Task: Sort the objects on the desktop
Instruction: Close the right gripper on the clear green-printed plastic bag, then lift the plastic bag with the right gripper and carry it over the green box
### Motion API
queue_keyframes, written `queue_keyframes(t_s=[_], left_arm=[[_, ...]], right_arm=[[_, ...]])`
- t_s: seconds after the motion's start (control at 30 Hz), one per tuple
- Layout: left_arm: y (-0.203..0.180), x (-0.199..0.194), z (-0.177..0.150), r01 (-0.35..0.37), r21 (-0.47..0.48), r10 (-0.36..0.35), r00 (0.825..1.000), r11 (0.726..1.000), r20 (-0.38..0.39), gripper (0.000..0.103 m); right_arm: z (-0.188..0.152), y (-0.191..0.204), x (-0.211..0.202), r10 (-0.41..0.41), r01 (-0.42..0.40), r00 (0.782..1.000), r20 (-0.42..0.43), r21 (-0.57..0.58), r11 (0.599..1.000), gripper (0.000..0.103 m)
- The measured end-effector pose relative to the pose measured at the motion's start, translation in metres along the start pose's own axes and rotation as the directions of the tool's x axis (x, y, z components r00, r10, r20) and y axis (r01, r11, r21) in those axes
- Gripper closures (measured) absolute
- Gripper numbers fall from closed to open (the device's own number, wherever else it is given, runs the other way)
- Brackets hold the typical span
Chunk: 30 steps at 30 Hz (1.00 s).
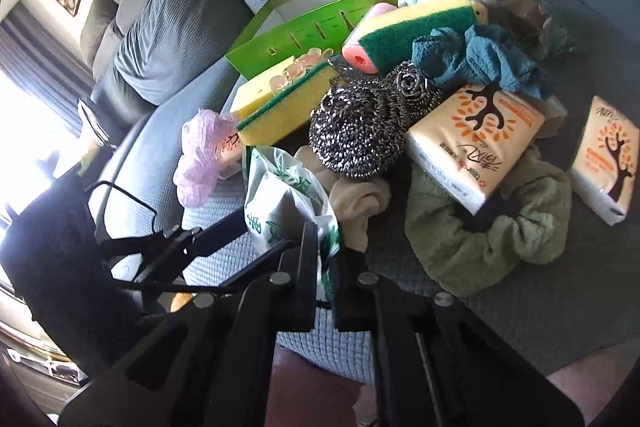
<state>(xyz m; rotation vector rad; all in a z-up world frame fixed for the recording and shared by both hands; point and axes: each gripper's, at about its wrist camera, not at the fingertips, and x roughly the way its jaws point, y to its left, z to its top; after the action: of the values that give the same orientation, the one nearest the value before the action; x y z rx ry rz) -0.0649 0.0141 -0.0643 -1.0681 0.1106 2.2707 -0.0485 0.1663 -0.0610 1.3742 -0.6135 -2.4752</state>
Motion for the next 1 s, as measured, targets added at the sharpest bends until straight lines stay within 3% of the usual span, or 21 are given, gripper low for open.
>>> queue_keyframes(t_s=[0.27,0.53,1.0], left_arm=[[-0.001,-0.001,-0.001,-0.004,0.000,0.004,1.000,1.000,-0.004,0.052],[0.005,-0.004,-0.003,0.005,-0.019,-0.005,1.000,1.000,0.005,0.053],[0.000,-0.036,0.024,-0.009,0.000,0.009,0.992,1.000,0.124,0.056]], right_arm=[[-0.008,-0.004,0.000,-0.008,0.008,1.000,0.001,0.024,1.000,0.094],[-0.011,0.007,-0.002,0.042,-0.042,0.999,0.027,-0.025,0.999,0.102],[0.006,0.023,-0.031,0.128,-0.120,0.985,0.115,-0.075,0.990,0.103]])
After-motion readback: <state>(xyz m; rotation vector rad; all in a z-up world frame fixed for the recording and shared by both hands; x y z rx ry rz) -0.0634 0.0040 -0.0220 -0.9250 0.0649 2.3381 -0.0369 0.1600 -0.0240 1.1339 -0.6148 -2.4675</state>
